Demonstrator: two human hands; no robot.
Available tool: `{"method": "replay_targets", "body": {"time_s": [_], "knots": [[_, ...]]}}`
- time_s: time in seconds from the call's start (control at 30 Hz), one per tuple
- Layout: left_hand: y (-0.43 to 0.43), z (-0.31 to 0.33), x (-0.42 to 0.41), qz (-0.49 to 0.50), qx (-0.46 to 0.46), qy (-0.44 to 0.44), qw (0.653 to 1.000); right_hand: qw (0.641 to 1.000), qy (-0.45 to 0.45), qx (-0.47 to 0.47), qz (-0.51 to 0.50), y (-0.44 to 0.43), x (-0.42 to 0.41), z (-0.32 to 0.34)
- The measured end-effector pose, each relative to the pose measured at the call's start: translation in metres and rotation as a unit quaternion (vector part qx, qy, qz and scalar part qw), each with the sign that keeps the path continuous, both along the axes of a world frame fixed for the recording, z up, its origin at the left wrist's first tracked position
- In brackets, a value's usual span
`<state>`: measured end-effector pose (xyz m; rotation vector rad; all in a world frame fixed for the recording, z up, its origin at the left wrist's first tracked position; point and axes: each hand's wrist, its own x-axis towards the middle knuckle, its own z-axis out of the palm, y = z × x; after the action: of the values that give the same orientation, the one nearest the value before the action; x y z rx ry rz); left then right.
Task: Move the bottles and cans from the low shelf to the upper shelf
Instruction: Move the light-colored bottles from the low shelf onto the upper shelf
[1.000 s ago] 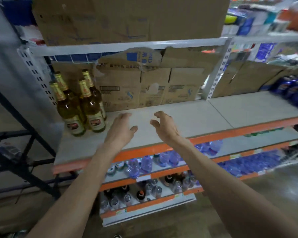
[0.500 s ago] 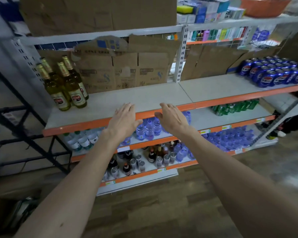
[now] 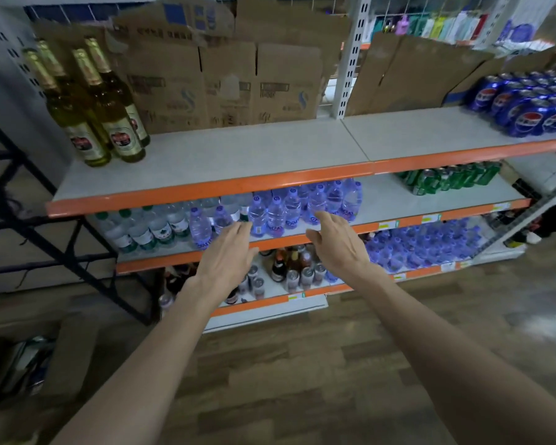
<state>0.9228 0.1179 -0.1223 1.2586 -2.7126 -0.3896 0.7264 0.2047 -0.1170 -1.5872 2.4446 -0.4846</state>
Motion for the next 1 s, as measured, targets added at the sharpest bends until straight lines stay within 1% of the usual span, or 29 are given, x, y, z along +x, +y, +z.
{"method": "replay_targets", "body": {"time_s": [0.17,0.27,0.33,0.47,0.53,0.6,0.7,0.77,0.87,0.93,1.0], "knots": [[-0.026,-0.076,-0.054,-0.033,-0.01,-0.001,0.999,1.0,0.006,0.009,-0.019,-0.036,-0.046,-0.078],[-0.048,-0.152,-0.095,-0.056,0.017,0.005,0.998,1.0,0.021,0.007,-0.017,-0.066,-0.074,-0.148],[-0.061,-0.218,-0.121,-0.077,0.024,-0.001,0.997,0.999,0.03,-0.007,-0.026,-0.083,-0.09,-0.212],[-0.08,-0.362,-0.168,-0.104,0.023,-0.024,0.994,0.999,0.028,0.011,-0.035,-0.103,-0.121,-0.369],[-0.097,-0.438,-0.189,-0.096,0.034,-0.028,0.994,0.999,0.012,0.019,-0.031,-0.115,-0.139,-0.45],[-0.117,-0.509,-0.209,-0.085,0.033,-0.024,0.996,0.999,0.009,0.007,-0.038,-0.129,-0.16,-0.522],[-0.147,-0.592,-0.226,-0.058,0.005,0.007,0.998,0.999,0.031,-0.019,-0.035,-0.155,-0.188,-0.604],[-0.166,-0.631,-0.236,-0.052,-0.025,0.039,0.998,0.998,0.034,-0.056,-0.026,-0.173,-0.206,-0.644],[-0.185,-0.672,-0.242,-0.048,-0.051,0.053,0.996,0.995,0.022,-0.093,-0.033,-0.192,-0.222,-0.683],[-0.193,-0.683,-0.239,-0.027,-0.04,0.061,0.997,0.995,0.005,-0.089,-0.042,-0.199,-0.224,-0.695],[-0.192,-0.683,-0.229,-0.008,-0.013,0.049,0.999,0.997,-0.012,-0.06,-0.039,-0.2,-0.218,-0.698]]}}
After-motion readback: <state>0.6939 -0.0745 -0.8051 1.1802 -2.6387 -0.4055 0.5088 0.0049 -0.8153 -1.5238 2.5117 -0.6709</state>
